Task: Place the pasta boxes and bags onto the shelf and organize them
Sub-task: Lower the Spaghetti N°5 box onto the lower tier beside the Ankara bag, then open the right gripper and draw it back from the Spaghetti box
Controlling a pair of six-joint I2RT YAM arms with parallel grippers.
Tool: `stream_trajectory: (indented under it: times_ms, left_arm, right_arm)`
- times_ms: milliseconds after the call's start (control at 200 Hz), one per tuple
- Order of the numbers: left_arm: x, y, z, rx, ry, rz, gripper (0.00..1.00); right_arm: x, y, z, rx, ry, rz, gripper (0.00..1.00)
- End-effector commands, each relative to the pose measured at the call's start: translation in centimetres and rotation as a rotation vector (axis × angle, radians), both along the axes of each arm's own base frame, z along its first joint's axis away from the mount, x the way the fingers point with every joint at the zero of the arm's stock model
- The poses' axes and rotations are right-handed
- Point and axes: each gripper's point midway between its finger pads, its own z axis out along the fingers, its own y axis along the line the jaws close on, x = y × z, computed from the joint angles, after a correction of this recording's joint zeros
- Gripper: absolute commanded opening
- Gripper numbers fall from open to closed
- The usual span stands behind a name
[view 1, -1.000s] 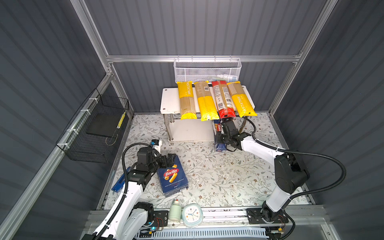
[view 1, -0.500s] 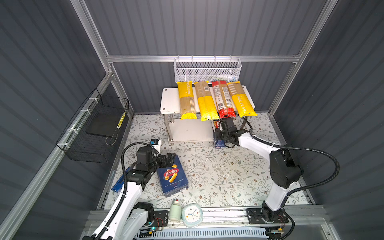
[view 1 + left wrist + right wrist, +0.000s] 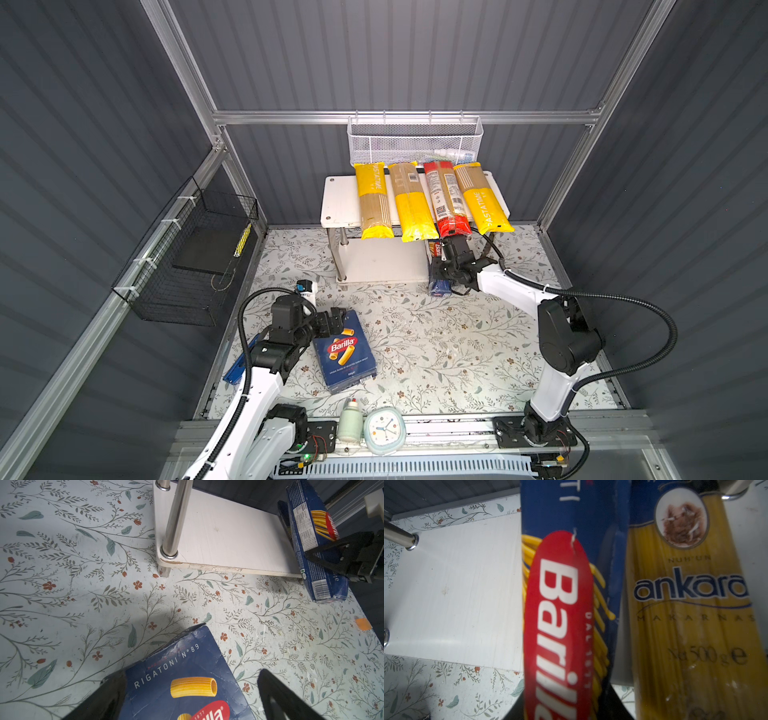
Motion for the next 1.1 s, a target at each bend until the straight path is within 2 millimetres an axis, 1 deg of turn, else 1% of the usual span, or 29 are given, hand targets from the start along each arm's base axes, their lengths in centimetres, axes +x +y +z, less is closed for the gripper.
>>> stream_trajectory:
  times_ms: [0, 170, 260, 420, 570, 640, 690, 825, 1001, 1091]
  left_arm:
    - [-0.2, 0.4, 0.6, -0.006, 0.003, 0.024, 0.99]
    - [-0.4, 0.4, 1.0, -0.008, -0.003, 0.025, 0.99]
    - [-0.6, 0.5, 1.1, -0.006, -0.007, 0.027, 0.99]
    - [-0.7, 0.7, 1.2, 0.008, -0.010, 0.029, 0.99]
    - [-0.4, 0.5, 1.8, 0.008, -0.014, 0.022, 0.99]
    - [-0.4, 0.5, 2.1, 0.009, -0.015, 0.021, 0.99]
    - [-0.4, 0.6, 2.2, 0.012, -0.016, 0.024, 0.99]
    - [-0.5, 0.8, 2.0, 0.016, -0.014, 0.036, 0.99]
    - [-0.3, 1.0, 2.0, 0.025, -0.022, 0.045, 0.99]
    - [0.1, 1.0, 1.7, 0.037, -0.023, 0.041, 0.99]
  right_arm:
    - [3.1, 0.3, 4.3, 0.064, -0.150, -0.042, 0.42]
    - [3.0, 0.5, 4.1, 0.090, -0.135, -0.049, 0.46]
    - [2.8, 0.2, 3.8, 0.096, -0.135, -0.068, 0.55]
    - [2.5, -0.3, 3.2, 0.092, -0.121, -0.094, 0.64]
    - [1.7, -0.4, 2.9, 0.106, -0.116, -0.094, 0.65]
    - [0.9, -0.7, 2.4, 0.114, -0.104, -0.100, 0.66]
    - [0.0, -0.8, 1.8, 0.126, -0.090, -0.103, 0.66]
    - [-2.1, -1.4, 0.8, 0.137, -0.075, -0.126, 0.66]
    - [-4.8, -2.0, 0.7, 0.152, -0.078, -0.143, 0.66]
    - [-6.6, -2.3, 0.7, 0.150, -0.075, -0.139, 0.67]
